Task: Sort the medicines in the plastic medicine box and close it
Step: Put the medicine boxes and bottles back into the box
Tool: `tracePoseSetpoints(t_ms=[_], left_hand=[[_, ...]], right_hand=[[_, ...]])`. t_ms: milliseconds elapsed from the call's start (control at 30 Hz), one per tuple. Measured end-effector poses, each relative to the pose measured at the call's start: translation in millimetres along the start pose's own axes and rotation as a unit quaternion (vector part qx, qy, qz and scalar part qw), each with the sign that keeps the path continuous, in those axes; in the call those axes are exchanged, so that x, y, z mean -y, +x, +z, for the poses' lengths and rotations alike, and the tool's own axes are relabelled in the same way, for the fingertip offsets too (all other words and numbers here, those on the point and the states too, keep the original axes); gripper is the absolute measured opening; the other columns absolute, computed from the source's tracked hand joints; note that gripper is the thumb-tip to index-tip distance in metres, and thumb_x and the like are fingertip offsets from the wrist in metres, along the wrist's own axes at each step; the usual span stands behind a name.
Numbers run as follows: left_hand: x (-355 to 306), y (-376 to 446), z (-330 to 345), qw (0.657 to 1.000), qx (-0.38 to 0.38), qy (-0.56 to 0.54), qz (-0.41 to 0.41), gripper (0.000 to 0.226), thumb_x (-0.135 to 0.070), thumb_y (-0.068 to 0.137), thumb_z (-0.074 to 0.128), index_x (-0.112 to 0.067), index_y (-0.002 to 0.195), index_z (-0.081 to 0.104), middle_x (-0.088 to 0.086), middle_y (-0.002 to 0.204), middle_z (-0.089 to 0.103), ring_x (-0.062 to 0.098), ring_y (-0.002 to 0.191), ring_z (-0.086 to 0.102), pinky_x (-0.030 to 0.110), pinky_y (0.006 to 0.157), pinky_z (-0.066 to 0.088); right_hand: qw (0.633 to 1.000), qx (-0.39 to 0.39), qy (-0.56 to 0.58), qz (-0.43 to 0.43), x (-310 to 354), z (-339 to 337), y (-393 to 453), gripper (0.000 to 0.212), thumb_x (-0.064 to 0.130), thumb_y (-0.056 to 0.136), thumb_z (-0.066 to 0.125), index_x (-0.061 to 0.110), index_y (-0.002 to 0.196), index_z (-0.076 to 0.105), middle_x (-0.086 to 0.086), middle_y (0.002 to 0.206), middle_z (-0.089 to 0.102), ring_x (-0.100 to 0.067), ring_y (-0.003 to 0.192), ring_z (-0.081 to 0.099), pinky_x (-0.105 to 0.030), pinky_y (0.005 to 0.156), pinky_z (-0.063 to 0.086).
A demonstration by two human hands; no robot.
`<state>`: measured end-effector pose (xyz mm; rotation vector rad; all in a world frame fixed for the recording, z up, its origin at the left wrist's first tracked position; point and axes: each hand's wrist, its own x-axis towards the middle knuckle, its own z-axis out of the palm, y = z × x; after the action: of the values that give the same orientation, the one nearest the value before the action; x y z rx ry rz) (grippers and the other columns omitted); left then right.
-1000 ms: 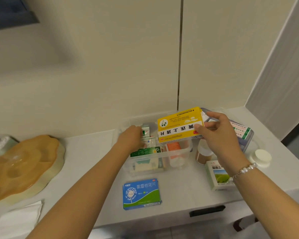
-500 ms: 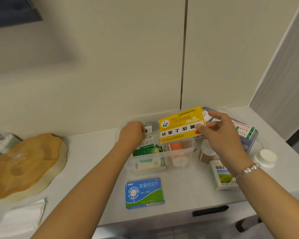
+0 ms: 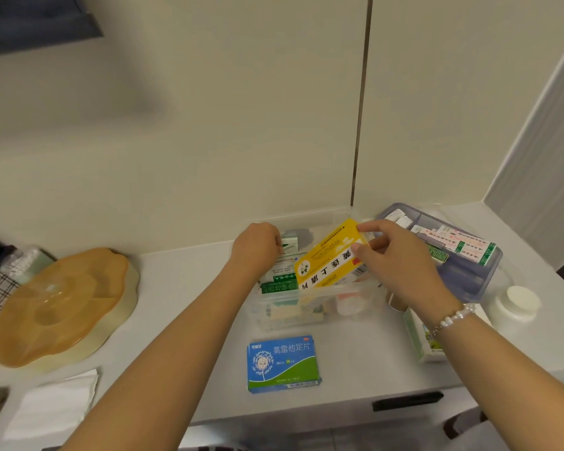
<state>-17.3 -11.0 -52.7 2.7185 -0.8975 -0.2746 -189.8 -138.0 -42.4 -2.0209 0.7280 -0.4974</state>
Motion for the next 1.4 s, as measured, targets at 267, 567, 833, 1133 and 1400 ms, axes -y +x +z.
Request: tracePoseSetpoints(t_ms=[267, 567, 833, 1133, 1400], left_hand=[[10, -5, -10, 0.987, -0.03, -0.155, 0.03, 0.013, -0.016, 0.085, 0.062, -0.012, 0.094, 0.071, 0.002, 0.097, 0.069, 0.012, 0.083, 0.058, 0.018, 0.069, 0.043], [30, -60, 6, 0.933, -0.231, -0.277, 0.002, 0.025, -0.012, 0.088, 0.055, -0.021, 0.109, 0.065, -0.002, 0.115, 0.058, 0.013, 0.114, 0.049, 0.02, 0.095, 0.033], [30, -70, 18, 0.905, -0.168, -0.379, -0.089, 0.045, -0.016, 0.093, 0.049, -0.021, 0.136, 0.04, 0.0, 0.149, 0.034, 0.015, 0.136, 0.033, 0.028, 0.112, 0.024], [32, -69, 22, 0.899, -0.172, -0.393, -0.083, 0.042, -0.02, 0.092, 0.05, -0.022, 0.134, 0.042, -0.001, 0.148, 0.035, 0.015, 0.135, 0.034, 0.031, 0.111, 0.028], [29, -79, 18, 0.911, -0.16, -0.369, -0.087, 0.046, -0.027, 0.093, 0.048, -0.022, 0.138, 0.037, -0.002, 0.152, 0.03, 0.013, 0.139, 0.028, 0.029, 0.112, 0.022]], right_hand=[[0.995, 0.062, -0.08, 0.006, 9, 35, 11, 0.021, 0.027, 0.085, 0.06, 0.026, 0.104, 0.051, 0.006, 0.079, 0.061, -0.006, 0.065, 0.061, -0.017, 0.05, 0.049], [0.972, 0.169, -0.159, 0.035, 9, 59, 20, 0.009, 0.019, 0.083, 0.059, 0.014, 0.09, 0.055, 0.001, 0.075, 0.055, -0.019, 0.073, 0.055, -0.027, 0.059, 0.041], [0.908, 0.271, -0.314, 0.063, 12, 61, 25, 0.033, 0.016, 0.09, 0.041, 0.014, 0.057, 0.043, -0.001, 0.06, 0.044, -0.015, 0.058, 0.044, -0.022, 0.048, 0.031], [0.894, 0.317, -0.304, 0.092, 16, 62, 25, 0.031, 0.018, 0.089, 0.043, 0.0, 0.106, 0.062, -0.011, 0.087, 0.056, -0.025, 0.075, 0.055, -0.026, 0.053, 0.043], [0.958, 0.219, -0.186, -0.019, 15, 49, 17, 0.03, 0.033, 0.091, 0.048, 0.011, 0.079, 0.064, 0.0, 0.066, 0.054, -0.014, 0.062, 0.051, -0.024, 0.056, 0.036]])
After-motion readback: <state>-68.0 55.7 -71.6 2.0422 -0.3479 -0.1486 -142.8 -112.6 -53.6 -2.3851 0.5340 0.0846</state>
